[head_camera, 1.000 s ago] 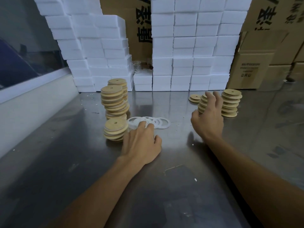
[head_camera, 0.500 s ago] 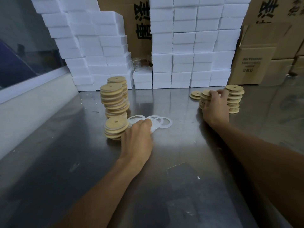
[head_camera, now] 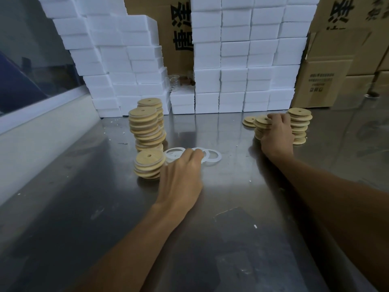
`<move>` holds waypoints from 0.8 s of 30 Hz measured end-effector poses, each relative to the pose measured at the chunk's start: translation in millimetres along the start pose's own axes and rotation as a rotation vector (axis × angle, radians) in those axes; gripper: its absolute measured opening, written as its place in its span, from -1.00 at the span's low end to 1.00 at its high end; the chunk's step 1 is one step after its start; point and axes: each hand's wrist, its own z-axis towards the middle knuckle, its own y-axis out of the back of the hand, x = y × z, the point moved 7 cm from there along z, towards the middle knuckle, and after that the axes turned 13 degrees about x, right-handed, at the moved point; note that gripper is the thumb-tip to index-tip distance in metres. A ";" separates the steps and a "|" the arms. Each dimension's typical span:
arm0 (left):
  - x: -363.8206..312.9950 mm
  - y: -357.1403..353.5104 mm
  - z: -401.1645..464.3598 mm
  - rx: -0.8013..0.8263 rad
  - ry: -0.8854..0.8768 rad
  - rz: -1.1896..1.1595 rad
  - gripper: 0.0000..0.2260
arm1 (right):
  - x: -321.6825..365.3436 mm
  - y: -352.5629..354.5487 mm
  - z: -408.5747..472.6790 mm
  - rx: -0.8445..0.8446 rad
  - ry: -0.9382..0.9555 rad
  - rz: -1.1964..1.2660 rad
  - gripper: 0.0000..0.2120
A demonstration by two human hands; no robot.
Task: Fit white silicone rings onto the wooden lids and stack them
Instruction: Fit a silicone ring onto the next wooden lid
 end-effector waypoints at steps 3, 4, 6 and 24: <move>-10.0 5.6 -1.4 -0.021 -0.075 -0.024 -0.67 | -0.3 1.2 0.4 -0.011 0.022 0.016 -0.59; -11.3 6.1 -0.9 -0.020 -0.082 -0.042 -0.65 | 0.2 1.9 0.1 -0.023 0.035 0.023 -0.61; -10.5 5.7 0.8 -0.014 -0.073 -0.072 -0.66 | 2.8 4.8 -1.3 -0.062 0.081 0.047 -0.66; 3.6 9.5 1.7 -0.166 -0.106 -0.360 -0.95 | 44.3 2.3 -62.4 0.155 0.232 0.412 -0.70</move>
